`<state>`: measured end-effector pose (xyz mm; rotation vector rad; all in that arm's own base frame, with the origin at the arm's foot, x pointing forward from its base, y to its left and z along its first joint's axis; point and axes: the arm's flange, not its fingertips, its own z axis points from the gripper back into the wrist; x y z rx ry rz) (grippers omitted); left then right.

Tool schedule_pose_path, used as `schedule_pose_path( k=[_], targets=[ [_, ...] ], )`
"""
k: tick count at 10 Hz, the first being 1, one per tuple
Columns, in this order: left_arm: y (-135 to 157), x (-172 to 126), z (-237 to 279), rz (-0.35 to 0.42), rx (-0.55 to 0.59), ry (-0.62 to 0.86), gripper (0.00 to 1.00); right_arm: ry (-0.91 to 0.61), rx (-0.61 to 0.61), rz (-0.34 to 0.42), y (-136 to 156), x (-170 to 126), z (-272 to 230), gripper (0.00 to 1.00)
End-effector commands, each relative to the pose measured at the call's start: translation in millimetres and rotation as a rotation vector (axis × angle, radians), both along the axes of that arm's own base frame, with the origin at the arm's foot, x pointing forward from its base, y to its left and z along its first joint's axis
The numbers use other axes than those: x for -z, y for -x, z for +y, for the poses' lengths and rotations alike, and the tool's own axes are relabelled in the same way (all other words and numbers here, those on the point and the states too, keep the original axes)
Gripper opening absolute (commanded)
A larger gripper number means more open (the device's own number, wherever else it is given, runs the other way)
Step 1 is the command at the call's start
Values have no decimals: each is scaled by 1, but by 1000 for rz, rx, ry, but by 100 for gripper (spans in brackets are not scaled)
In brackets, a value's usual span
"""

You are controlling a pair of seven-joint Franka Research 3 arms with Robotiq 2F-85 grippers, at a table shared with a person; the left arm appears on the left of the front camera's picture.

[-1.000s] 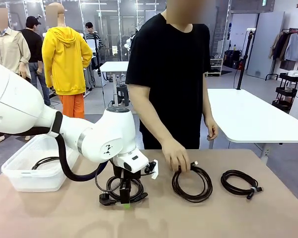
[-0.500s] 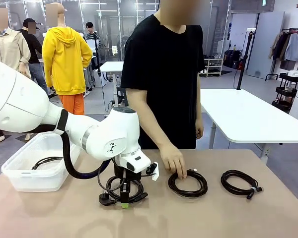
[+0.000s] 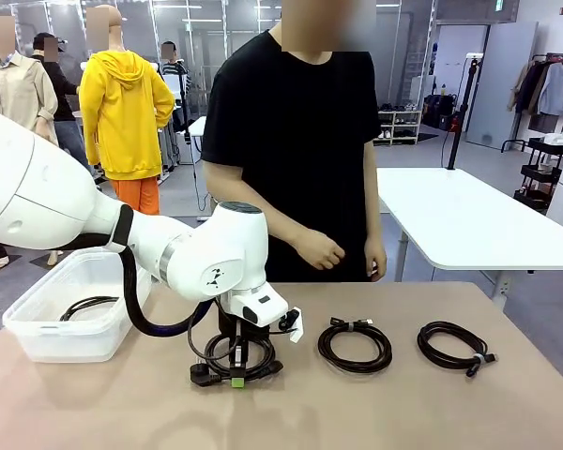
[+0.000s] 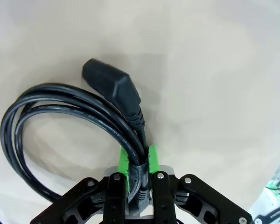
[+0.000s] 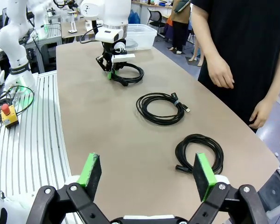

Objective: Organize and store the cables.
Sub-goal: Place the Power Cable into the Organizing box.

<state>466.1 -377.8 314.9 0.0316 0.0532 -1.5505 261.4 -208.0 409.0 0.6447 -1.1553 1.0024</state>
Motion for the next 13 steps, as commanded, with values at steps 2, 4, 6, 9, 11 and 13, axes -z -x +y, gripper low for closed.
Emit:
schedule_pose_path(
  k=[2,4,6,9,11,13],
  targets=[
    [7,-46,-3,-54,13,-21,0,-11,8,4,-2,-4,0,100],
    [24,-90,5,-100,38,5,7,-11,8,4,-2,-4,0,100],
    [48,-129,16,-168,82,24,7,-11,8,4,-2,-4,0,100],
    [66,-152,20,-247,93,38,7,-11,8,4,-2,-4,0,100],
    [60,-158,13,-230,70,14,7,-11,8,4,-2,-4,0,100],
    [60,-158,13,-230,70,14,7,-11,8,4,-2,-4,0,100]
  ],
)
